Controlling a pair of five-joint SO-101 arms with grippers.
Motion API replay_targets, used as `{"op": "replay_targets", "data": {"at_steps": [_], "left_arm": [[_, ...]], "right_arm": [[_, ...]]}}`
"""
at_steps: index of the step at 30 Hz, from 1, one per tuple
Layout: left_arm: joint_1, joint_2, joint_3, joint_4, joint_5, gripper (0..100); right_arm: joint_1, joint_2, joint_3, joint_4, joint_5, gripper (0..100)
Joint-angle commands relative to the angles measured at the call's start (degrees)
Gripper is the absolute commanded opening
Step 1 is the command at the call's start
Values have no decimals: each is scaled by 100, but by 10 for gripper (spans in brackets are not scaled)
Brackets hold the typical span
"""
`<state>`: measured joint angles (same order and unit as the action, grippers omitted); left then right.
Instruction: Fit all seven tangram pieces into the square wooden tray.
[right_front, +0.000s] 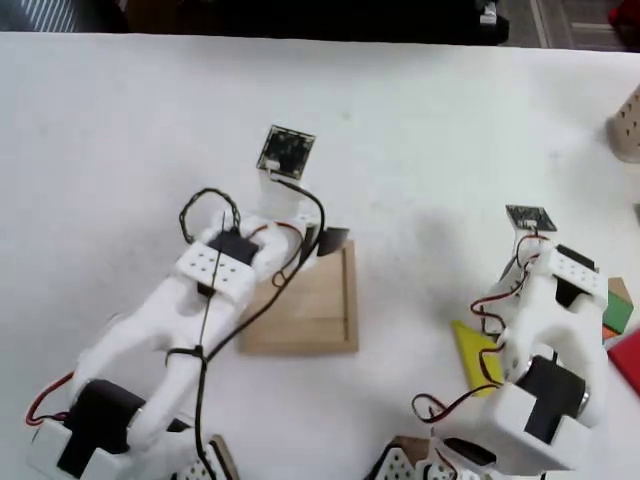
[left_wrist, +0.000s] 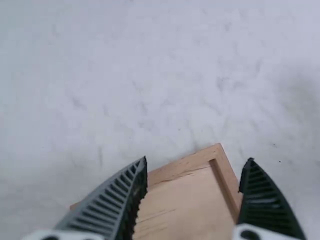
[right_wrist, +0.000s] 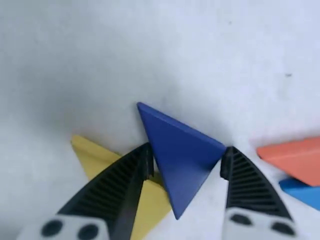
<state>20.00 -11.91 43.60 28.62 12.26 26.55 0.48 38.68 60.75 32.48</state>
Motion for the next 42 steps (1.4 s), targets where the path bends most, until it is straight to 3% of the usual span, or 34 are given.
{"op": "replay_targets", "data": {"at_steps": [1,42], "left_arm": [[-84,4,-158,-158,-141,298],[-84,4,-149,-167,-141,298]], "right_arm": [[48,75,-378,22,185,226],[-171,136,-668,-22,211,226]]}}
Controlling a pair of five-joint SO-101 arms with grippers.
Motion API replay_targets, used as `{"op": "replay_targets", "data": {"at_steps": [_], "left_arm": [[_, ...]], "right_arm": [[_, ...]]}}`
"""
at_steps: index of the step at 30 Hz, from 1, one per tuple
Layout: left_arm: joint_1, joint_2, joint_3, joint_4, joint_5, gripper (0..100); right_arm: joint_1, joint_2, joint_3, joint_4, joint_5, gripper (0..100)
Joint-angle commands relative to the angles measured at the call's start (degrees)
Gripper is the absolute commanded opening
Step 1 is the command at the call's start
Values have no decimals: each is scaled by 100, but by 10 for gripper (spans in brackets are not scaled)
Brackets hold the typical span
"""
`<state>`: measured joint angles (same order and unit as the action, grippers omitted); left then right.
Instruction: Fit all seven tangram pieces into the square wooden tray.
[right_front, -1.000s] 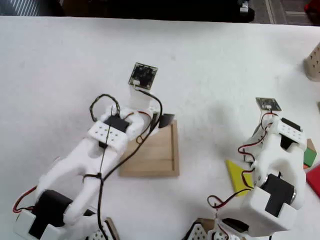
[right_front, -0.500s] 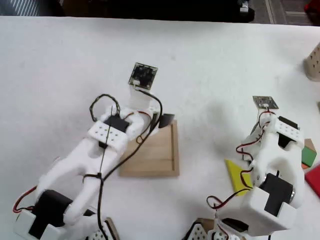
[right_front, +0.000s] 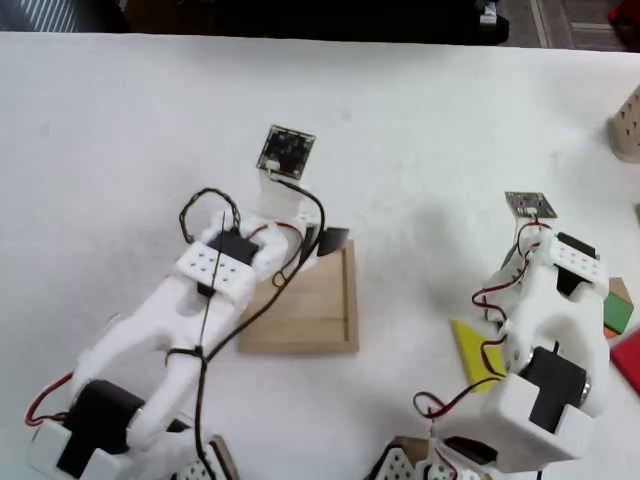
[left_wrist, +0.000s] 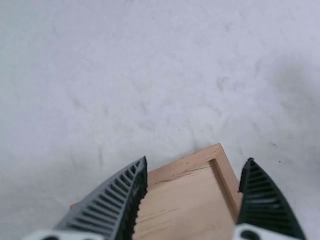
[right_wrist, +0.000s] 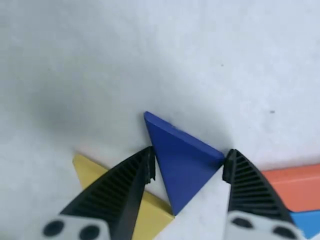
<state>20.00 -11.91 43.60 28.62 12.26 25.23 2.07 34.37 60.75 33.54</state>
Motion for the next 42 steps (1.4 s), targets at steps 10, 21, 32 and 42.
{"op": "replay_targets", "data": {"at_steps": [10,21,32,42], "left_arm": [[-84,4,-158,-158,-141,298],[-84,4,-158,-158,-141,298],[-84,4,-158,-158,-141,298],[-479,-48,-264,-114,-114,295]], "right_arm": [[-40,-22,-220,-22,290,118],[-75,-84,-255,242,246,127],[-66,-84,-870,963,193,127],[-602,-92,-1530,1956,-264,127]]}}
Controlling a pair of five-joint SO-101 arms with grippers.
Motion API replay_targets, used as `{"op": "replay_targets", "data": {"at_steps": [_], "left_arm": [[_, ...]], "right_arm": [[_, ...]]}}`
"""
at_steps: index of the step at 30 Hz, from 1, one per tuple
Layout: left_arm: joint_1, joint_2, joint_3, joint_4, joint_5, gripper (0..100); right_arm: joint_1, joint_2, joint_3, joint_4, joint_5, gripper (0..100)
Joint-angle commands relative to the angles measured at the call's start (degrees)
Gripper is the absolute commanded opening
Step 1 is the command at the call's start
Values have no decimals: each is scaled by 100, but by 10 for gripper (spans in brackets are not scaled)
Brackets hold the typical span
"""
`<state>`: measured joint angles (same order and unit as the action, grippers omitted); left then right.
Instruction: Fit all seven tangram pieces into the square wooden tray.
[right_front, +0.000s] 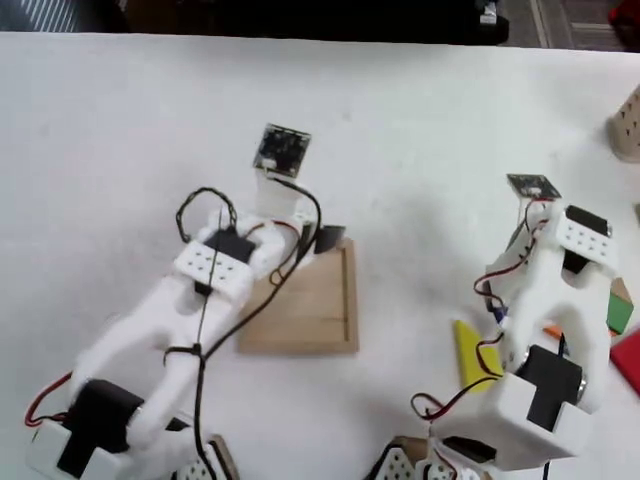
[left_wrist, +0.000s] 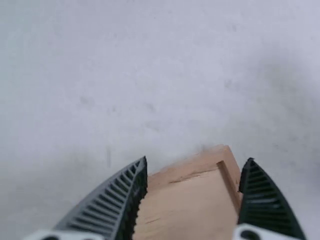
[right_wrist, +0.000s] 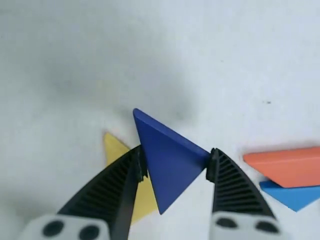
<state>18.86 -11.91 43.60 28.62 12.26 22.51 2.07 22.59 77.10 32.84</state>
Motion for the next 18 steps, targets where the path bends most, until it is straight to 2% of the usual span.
{"op": "replay_targets", "data": {"at_steps": [1,5,9,14,18], "left_arm": [[-462,-48,-343,26,-114,295],[-743,-48,-624,624,-105,296],[-1130,-48,-703,844,-97,295],[-1701,-48,-642,897,-70,295],[-2185,-48,-651,1257,211,295]], "right_arm": [[-470,-92,-404,426,-369,127],[-1095,-92,-615,822,-888,127],[-1842,-92,-774,1077,-1319,127],[-2835,-92,-958,1103,-1714,127],[-3679,-92,-1037,901,-2004,127]]}}
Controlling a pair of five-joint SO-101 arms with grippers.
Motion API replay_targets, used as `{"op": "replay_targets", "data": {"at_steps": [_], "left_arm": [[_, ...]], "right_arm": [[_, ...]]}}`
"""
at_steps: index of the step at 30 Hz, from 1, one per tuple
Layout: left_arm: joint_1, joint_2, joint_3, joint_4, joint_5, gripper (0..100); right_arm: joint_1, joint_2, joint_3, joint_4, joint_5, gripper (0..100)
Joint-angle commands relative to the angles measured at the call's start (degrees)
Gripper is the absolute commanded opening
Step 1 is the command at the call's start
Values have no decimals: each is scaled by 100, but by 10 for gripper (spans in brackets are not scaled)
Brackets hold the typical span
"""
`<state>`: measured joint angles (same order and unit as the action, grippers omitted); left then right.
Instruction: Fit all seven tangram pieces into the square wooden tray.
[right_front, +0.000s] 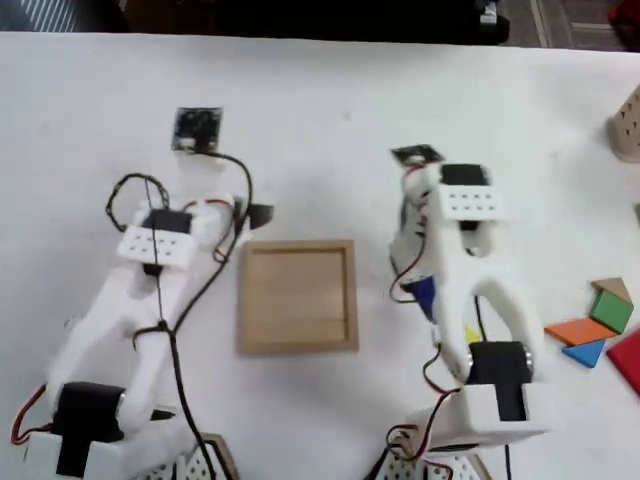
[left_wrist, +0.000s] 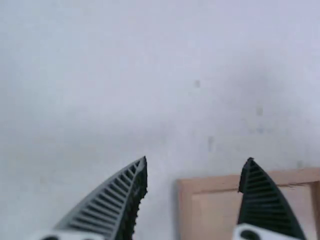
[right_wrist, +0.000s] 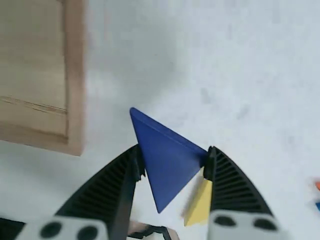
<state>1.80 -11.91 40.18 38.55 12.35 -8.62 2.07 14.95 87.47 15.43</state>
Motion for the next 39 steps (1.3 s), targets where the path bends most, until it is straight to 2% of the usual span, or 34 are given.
{"op": "replay_targets", "data": {"at_steps": [1,8,13,18,23,26,31,36,39], "left_arm": [[-593,-48,-308,334,220,295],[-998,-40,-299,369,220,295],[-980,-4,-299,343,211,297],[-998,-40,-79,-62,211,297],[-989,-40,-62,-114,211,298],[-980,-40,-62,-114,211,298],[-884,-40,-53,-123,211,297],[-505,-40,-18,-62,202,295],[-347,-48,-18,44,-44,294]], "right_arm": [[-769,-92,-273,-198,-360,127],[-2000,-31,-237,-866,-879,127],[-2501,101,-105,-1411,-1160,130],[-3064,752,-53,-1851,-1143,134],[-3160,1015,-378,-1569,-1081,262],[-3169,857,-492,-1288,-765,296],[-2862,-110,-501,-699,-536,287],[-1429,-1288,290,-585,-413,270],[-567,-1727,1152,-1156,-422,166]]}}
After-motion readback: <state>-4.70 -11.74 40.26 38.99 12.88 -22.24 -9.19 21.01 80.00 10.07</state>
